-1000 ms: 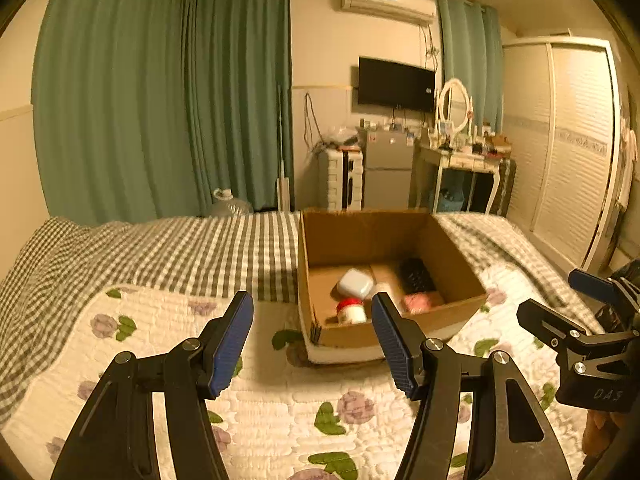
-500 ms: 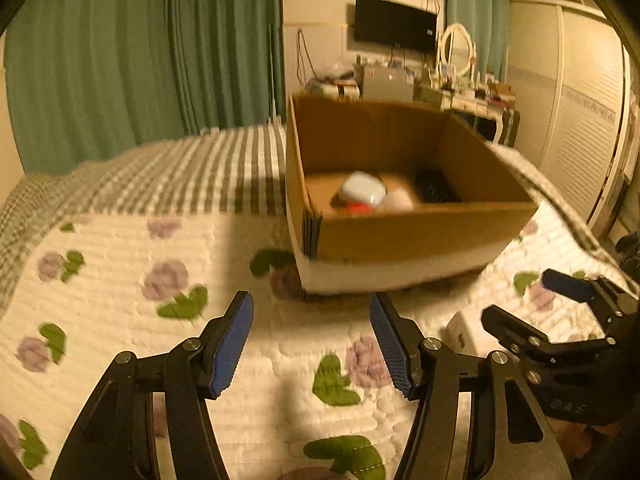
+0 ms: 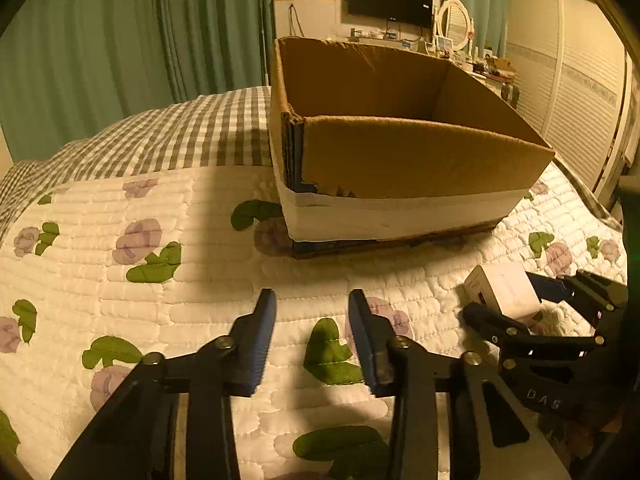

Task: Organize rigid objects
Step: 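Lower the right tool onto the white block and close its fingers, then lift the white block with the right tool and carry it over the box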

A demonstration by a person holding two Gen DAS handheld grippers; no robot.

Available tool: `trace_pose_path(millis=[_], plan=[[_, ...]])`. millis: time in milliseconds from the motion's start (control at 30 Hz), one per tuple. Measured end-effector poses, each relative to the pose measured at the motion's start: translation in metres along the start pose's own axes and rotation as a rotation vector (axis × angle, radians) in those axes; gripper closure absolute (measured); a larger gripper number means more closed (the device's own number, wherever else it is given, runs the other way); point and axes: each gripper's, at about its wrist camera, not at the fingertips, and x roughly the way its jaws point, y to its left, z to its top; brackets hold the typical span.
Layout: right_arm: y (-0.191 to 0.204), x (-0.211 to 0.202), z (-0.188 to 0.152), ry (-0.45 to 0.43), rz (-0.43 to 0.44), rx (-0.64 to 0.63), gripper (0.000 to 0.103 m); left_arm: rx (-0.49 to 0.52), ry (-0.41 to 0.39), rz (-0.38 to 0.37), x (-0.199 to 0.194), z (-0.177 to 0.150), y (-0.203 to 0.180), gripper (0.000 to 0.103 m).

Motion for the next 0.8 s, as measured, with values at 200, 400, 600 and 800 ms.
trace_pose_path(millis=[200,400,600,800], plan=[[-0.004,-0.018,-0.003,-0.013,0.017,0.037,0.038,-0.049,0.004,-0.041,-0.019,0.0,0.002,0.073],[0.009,-0.057,-0.014,-0.043,0.004,0.004,0.047,-0.068,0.006,-0.061,-0.056,-0.013,-0.009,0.079],[0.018,-0.101,-0.025,-0.084,0.003,0.0,0.047,-0.088,-0.057,-0.048,-0.099,-0.012,-0.012,0.08],[0.026,-0.151,-0.028,-0.171,0.004,-0.013,0.047,-0.057,-0.114,-0.018,-0.142,-0.008,-0.016,0.08]])
